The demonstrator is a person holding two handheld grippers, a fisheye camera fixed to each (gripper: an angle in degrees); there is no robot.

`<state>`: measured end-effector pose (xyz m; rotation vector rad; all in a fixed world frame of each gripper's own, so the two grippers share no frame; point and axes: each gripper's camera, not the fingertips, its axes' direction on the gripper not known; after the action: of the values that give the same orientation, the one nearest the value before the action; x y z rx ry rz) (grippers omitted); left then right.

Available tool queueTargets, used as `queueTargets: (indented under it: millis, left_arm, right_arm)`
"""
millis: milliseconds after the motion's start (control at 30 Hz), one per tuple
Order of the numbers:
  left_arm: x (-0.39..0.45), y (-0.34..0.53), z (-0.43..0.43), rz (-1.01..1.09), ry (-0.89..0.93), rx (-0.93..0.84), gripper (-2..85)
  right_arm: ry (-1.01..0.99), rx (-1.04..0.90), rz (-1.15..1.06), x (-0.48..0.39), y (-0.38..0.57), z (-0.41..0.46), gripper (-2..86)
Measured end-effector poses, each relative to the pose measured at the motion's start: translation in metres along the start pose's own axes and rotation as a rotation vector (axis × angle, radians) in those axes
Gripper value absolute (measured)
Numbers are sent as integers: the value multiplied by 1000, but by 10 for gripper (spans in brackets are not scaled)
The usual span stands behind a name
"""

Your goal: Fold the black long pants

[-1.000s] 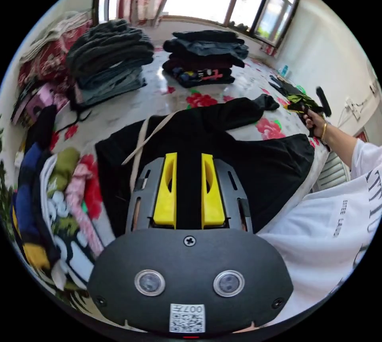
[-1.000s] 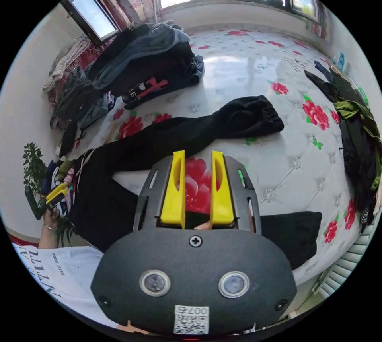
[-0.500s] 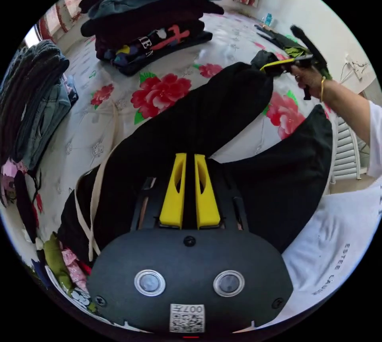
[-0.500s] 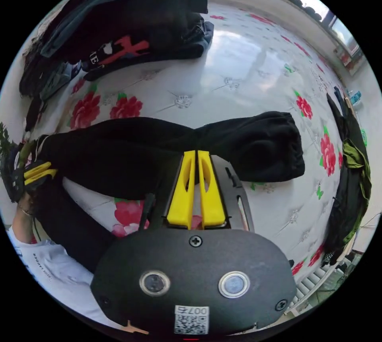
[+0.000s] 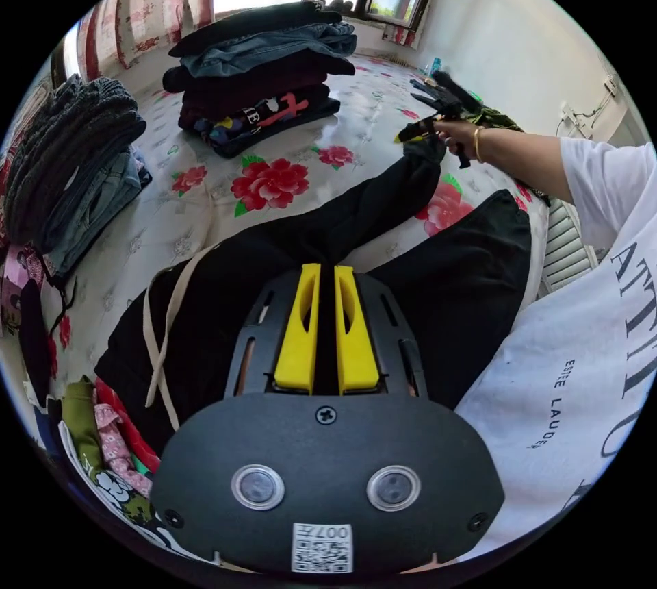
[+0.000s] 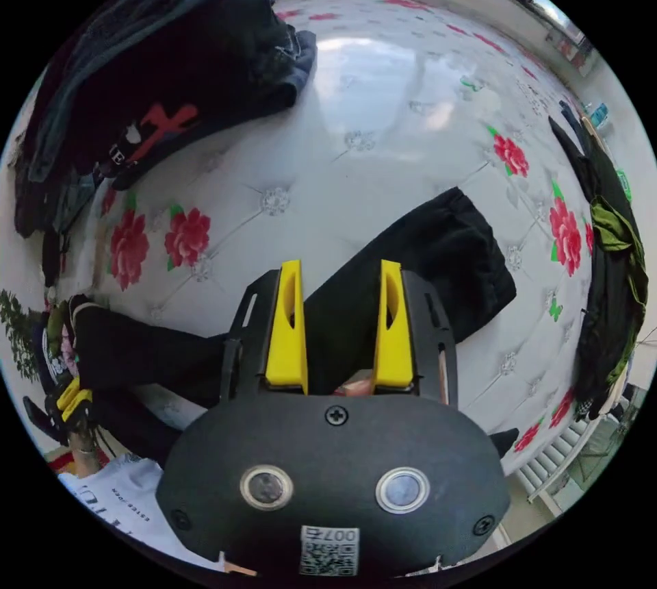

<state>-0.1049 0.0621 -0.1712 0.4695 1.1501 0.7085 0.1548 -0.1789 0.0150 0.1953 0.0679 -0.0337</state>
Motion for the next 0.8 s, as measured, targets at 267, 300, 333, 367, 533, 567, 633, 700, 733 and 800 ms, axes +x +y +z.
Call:
queueTargets:
  millis: [267,300,333,367,533,567,633,700,733,800]
  left_arm:
    - [-15,5,-20,-42,35,52,33]
    - [-15,6,-24,-43,42,65,32]
    - [-14,7,-28,-39,49,80,31]
    - [-13,7,-30,-37,54,87,31]
    - [2,18,-34,35,43,94,33]
    - [2,19,-31,35,47,83,33]
    - [2,23,-18,34,79,41,36]
    - [3,25,-5,37,110,-4,37]
    - [3,25,1,34,138,-39,36]
    - [1,26,4,16,163,-52,35]
  right_arm:
    - [-192,336,89,71,18,-101,3]
    - [-281,466,90,92,36,-138,2]
    - [-319,513,86,102,46,-153,1]
    - [-374,565,89,121,66,-174,1]
    - [-338,662,131,172,152,-203,3]
    - [-308,643,190,184,169,-194,5]
    - [-270,536,271,203,185,-163,14]
    - [-256,319,386,230,204,-116,28]
    - [-254,299,407,235,211,-109,31]
    - [-217,326,473,246,235,-107,43]
